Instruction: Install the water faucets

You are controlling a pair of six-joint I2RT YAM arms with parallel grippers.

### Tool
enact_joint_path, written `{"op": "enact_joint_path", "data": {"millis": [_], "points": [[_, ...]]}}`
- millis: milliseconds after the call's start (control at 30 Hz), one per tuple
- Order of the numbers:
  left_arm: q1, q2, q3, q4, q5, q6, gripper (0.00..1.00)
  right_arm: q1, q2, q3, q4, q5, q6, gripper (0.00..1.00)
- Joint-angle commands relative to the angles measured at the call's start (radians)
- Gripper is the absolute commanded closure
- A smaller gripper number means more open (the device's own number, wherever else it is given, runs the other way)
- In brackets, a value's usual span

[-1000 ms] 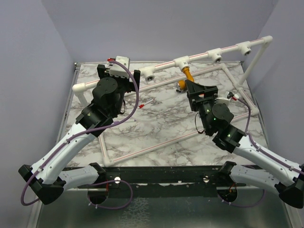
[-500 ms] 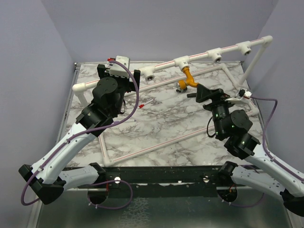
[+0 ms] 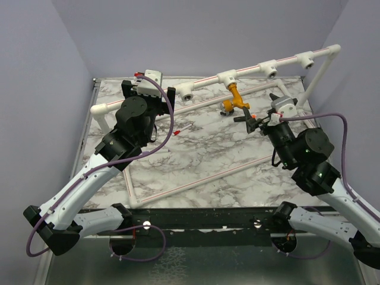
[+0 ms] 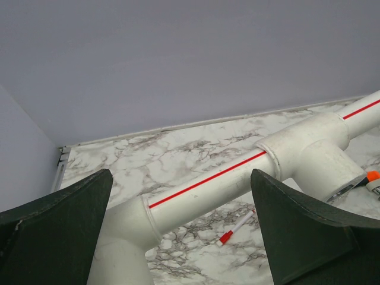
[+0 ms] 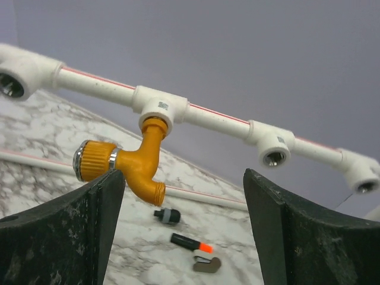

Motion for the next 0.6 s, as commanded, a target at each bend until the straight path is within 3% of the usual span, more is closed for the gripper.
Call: {"op": "enact_joint_path", "data": {"millis": [0,133,300,567], "points": [[-0.003,0.051,-0.051,-0.197,-0.009,-0.046,0.01,0.004,0.032,0.071,-0.240,-0.219,-0.338,0.14],[-0.004,0.048,-0.051,-0.197,-0.011,-0.044,0.01,0.004,0.056,0.087,-0.337,-0.258,-0.558,0.14],[-0.003,0.044,-0.054,-0.196,-0.010,-0.044,0.01,0.004,0.107,0.076,-0.358,-0.192,-0.776,0.13],[-0.004,0.043,-0.061,-0.193,-0.005,-0.046,0.01,0.005,0.158,-0.033,-0.100,-0.125,-1.023,0.12]]}}
